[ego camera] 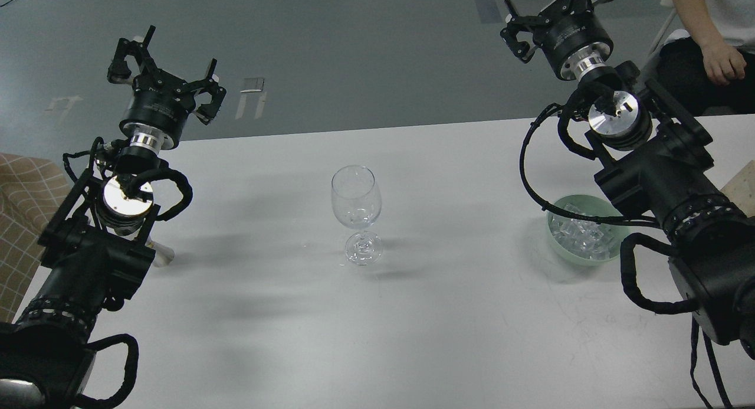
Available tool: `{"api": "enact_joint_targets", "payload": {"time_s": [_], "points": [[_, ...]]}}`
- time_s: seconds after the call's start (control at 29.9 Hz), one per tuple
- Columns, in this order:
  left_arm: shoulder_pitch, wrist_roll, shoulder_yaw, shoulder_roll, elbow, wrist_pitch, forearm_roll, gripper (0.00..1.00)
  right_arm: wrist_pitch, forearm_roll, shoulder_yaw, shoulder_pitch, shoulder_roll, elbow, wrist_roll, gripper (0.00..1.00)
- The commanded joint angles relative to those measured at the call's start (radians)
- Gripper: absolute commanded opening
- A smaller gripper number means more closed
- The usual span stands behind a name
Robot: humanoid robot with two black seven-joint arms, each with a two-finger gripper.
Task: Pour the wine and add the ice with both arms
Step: 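Move the left gripper down toward the metal jigger on the table, then lower the left gripper around the metal jigger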
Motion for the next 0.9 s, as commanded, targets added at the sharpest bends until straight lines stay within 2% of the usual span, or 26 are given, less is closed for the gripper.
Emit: {"api": "enact_joint_targets", "payload": {"time_s": [0.0, 0.1, 0.33, 0.57, 0.67, 0.87], "points": [[0.033, -0.001, 0.016, 0.02, -0.035, -0.003, 0.001, 0.98, 0.001, 0.0, 0.0, -0.041, 0.0, 0.06, 0.0, 1.0], [0.068, -0.001, 0.023, 0.063, -0.074, -0.003, 0.0, 0.98, -0.001, -0.002, 0.0, -0.083, -0.002, 0.124, 0.0, 1.0], [0.146, -0.001, 0.016, 0.132, -0.199, 0.003, -0.005, 0.98, -0.012, -0.002, 0.0, -0.12, -0.002, 0.137, -0.002, 1.0], [0.18, 0.0, 0.005, 0.143, -0.236, 0.006, -0.02, 0.99, -0.012, -0.002, 0.0, -0.127, -0.025, 0.146, -0.005, 1.0], [0.232, 0.002, -0.012, 0.141, -0.271, 0.003, -0.026, 0.99, -0.013, 0.0, 0.002, -0.147, -0.063, 0.19, -0.008, 1.0], [0.417, 0.002, -0.03, 0.238, -0.486, -0.006, -0.023, 0.98, -0.024, 0.0, 0.002, -0.241, -0.087, 0.33, -0.011, 1.0]]}}
